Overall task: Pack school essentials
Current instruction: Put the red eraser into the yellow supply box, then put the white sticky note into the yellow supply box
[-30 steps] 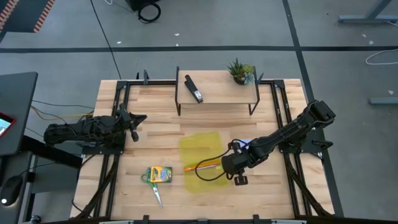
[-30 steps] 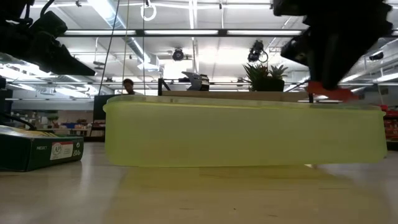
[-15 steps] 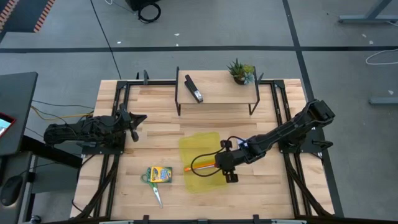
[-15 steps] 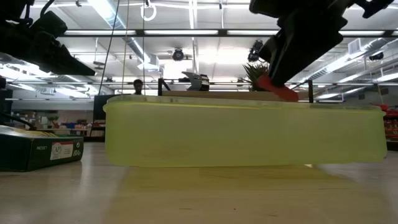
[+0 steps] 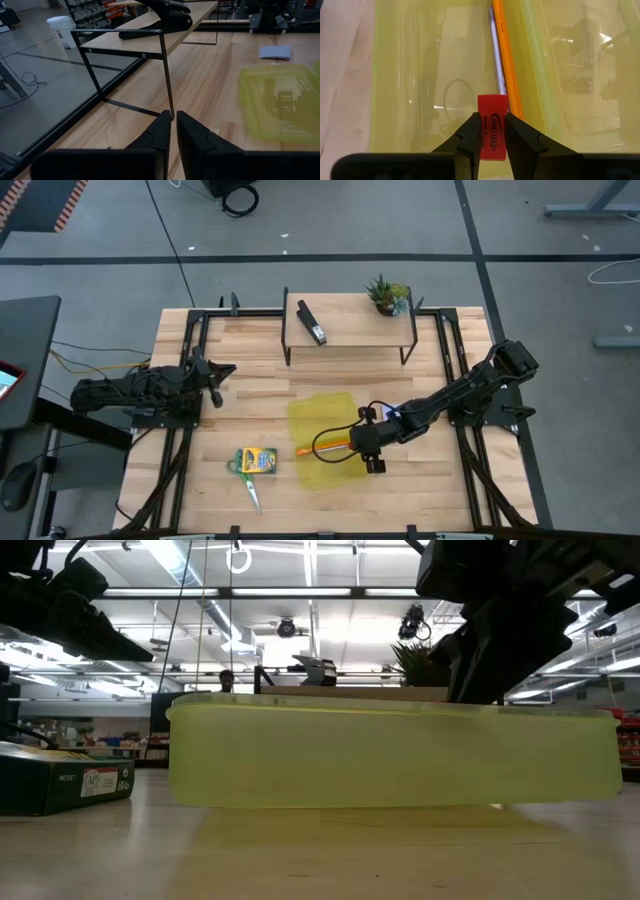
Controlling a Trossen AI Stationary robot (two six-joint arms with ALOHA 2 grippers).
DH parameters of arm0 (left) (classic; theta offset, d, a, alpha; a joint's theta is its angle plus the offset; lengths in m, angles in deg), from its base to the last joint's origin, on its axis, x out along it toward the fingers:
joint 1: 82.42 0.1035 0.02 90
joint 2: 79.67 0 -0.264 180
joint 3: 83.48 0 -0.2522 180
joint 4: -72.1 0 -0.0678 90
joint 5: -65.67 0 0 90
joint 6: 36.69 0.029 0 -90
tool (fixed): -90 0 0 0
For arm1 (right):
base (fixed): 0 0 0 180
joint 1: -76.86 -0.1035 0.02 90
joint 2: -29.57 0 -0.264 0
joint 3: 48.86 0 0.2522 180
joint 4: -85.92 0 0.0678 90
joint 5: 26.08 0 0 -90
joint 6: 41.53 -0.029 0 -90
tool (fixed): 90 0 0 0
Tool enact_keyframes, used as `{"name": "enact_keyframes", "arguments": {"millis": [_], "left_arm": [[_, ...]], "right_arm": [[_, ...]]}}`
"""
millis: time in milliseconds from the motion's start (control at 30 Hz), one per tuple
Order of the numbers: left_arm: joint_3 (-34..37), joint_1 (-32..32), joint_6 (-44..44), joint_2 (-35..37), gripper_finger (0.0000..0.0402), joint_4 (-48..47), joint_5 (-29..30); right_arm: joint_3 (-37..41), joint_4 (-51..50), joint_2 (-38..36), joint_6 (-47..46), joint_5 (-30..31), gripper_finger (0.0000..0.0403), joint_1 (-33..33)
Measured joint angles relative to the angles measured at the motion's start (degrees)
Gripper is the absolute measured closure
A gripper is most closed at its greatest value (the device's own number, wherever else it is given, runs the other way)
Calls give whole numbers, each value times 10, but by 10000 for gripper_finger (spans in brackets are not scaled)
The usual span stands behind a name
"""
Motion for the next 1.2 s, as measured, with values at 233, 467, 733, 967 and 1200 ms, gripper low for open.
{"name": "enact_keyframes", "arguments": {"millis": [233, 467, 733, 967, 1200], "left_arm": [[0, 0, 0, 0, 366, 0, 0], [0, 0, 0, 0, 371, 0, 0], [0, 0, 0, 0, 362, 0, 0], [0, 0, 0, 0, 366, 0, 0], [0, 0, 0, 0, 371, 0, 0]], "right_arm": [[8, 16, 0, 1, -1, 319, 0], [8, 15, 0, -3, -13, 308, 0], [8, 13, 0, -7, -18, 278, 0], [8, 12, 0, -9, -18, 275, 0], [6, 9, 0, -36, -18, 275, 0]]}}
